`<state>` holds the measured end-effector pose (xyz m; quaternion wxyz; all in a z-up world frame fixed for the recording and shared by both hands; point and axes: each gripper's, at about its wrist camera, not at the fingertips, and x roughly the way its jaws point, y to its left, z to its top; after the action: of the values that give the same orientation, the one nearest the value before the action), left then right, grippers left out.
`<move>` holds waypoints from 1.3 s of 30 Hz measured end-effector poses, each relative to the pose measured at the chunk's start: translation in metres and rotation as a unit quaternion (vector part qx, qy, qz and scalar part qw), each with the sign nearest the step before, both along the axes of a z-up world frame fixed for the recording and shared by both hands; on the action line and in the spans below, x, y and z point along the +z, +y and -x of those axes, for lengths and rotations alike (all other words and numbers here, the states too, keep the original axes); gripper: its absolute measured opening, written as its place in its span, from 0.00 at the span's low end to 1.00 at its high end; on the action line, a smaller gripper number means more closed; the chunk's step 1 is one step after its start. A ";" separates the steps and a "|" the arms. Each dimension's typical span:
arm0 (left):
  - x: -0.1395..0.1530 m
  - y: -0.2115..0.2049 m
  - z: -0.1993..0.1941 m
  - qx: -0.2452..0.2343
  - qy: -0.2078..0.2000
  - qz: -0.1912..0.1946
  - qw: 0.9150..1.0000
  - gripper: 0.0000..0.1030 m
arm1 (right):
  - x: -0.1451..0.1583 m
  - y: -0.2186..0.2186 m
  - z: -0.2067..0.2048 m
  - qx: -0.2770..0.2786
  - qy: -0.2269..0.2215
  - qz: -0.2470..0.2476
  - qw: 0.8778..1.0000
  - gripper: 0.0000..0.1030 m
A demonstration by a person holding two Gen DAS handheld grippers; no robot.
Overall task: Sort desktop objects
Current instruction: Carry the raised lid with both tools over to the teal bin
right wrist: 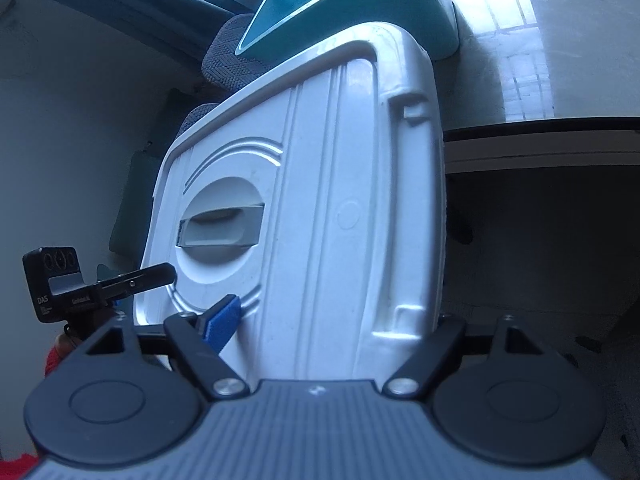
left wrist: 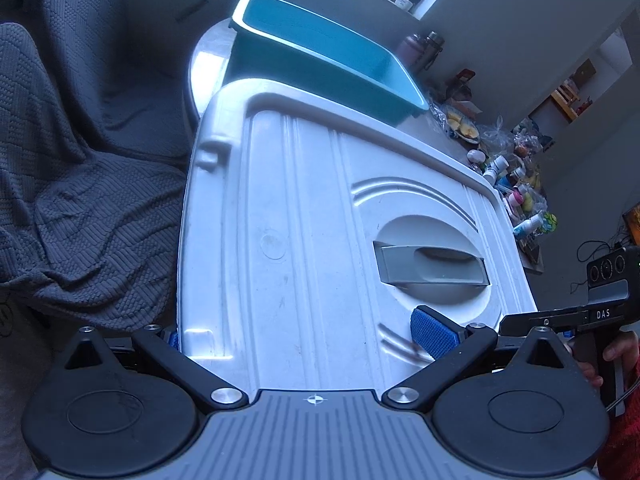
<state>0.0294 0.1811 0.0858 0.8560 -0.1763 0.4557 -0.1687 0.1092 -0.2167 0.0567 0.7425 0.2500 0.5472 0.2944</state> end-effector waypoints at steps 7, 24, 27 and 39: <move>0.007 0.011 0.004 0.001 -0.003 0.000 1.000 1.00 | 0.003 -0.007 -0.007 -0.002 -0.007 0.002 1.000 0.78; 0.036 0.012 -0.049 -0.005 -0.016 -0.008 1.000 1.00 | 0.003 -0.010 -0.077 -0.008 -0.025 -0.003 1.000 0.79; 0.042 0.013 -0.067 -0.008 -0.018 -0.008 1.000 1.00 | 0.003 -0.010 -0.096 -0.010 -0.029 -0.003 1.000 0.79; 0.064 0.011 -0.139 -0.008 -0.029 -0.010 0.999 1.00 | 0.006 -0.009 -0.174 -0.008 -0.049 -0.005 0.999 0.79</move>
<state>0.1681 0.1918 0.1502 0.8693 -0.1587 0.4337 -0.1762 0.2832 -0.2259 0.0630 0.7693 0.2438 0.5069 0.3029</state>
